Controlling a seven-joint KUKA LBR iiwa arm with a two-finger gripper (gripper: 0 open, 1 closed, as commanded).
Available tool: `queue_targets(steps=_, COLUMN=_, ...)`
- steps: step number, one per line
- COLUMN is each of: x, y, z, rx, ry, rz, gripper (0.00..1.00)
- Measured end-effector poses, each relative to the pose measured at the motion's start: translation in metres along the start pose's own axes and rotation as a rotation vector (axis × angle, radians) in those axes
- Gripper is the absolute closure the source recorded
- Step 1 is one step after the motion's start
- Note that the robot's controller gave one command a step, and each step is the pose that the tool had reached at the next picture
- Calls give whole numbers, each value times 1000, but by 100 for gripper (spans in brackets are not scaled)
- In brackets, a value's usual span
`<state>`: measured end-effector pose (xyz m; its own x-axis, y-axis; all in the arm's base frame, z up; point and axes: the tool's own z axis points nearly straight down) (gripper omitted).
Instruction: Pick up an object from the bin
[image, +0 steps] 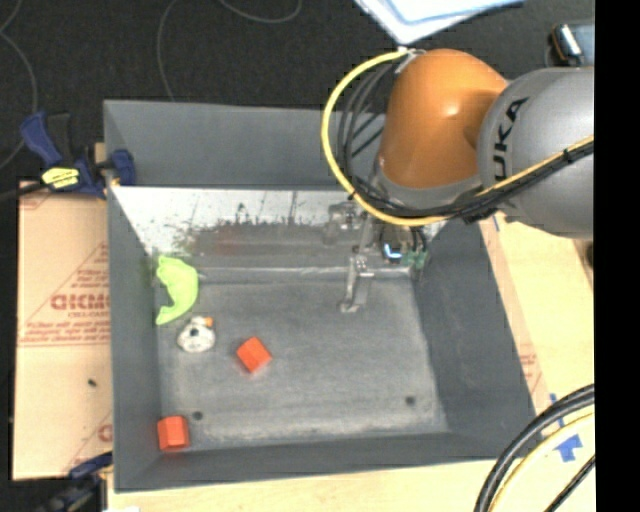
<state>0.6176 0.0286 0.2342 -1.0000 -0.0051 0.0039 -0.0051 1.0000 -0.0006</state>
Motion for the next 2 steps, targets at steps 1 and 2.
queue_targets(steps=1, x=-1, y=0, z=-5, rx=-1, ry=-9, rz=1, gripper=0)
queue_targets(steps=2, x=35, y=35, z=99, rx=0, ry=-1, rz=-72, gripper=100)
